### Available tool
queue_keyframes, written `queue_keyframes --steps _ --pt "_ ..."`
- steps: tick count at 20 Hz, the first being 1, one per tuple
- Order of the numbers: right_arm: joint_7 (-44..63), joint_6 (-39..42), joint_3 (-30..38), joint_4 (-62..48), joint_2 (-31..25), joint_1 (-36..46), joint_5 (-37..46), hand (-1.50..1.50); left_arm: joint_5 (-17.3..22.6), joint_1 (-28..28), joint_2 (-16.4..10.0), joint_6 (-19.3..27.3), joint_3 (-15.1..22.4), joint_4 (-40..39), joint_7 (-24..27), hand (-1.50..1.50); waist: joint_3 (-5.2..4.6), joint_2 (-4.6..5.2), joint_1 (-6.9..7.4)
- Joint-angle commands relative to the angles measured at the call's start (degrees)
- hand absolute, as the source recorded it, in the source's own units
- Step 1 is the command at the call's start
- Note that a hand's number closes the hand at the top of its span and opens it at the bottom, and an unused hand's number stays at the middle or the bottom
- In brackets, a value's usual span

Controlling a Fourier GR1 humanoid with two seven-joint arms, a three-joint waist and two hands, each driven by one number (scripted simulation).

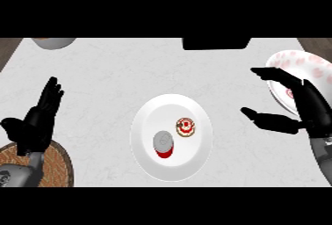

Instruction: Pick the cupcake from the plate and place it in the bowl

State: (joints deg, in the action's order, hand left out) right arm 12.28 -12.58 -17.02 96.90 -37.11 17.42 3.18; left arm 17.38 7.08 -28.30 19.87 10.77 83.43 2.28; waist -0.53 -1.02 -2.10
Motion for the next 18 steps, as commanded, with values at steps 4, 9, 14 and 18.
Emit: queue_keyframes --steps 4,9,14,18 --pt "11.55 -12.12 -12.53 17.50 0.60 -16.42 22.04 -1.50 -0.07 -0.52 -3.33 -0.16 -2.26 3.24 -4.11 0.00 0.44 0.25 0.16" --pt "29.29 -9.18 -15.16 30.46 2.23 -18.26 33.53 -1.50 -0.70 2.32 -2.60 -1.00 -2.61 3.41 -7.83 0.00 0.45 0.70 1.15" --pt "37.86 4.93 -6.69 31.33 3.28 -6.36 26.39 -1.50 -2.25 -0.87 -1.74 -3.06 -3.68 5.06 -6.57 0.00 0.48 0.95 2.49" --pt "48.47 13.83 -4.29 26.30 6.95 10.84 22.24 -1.50 -3.58 0.65 0.85 -2.92 -2.20 3.40 -4.71 0.00 0.38 1.13 3.27"
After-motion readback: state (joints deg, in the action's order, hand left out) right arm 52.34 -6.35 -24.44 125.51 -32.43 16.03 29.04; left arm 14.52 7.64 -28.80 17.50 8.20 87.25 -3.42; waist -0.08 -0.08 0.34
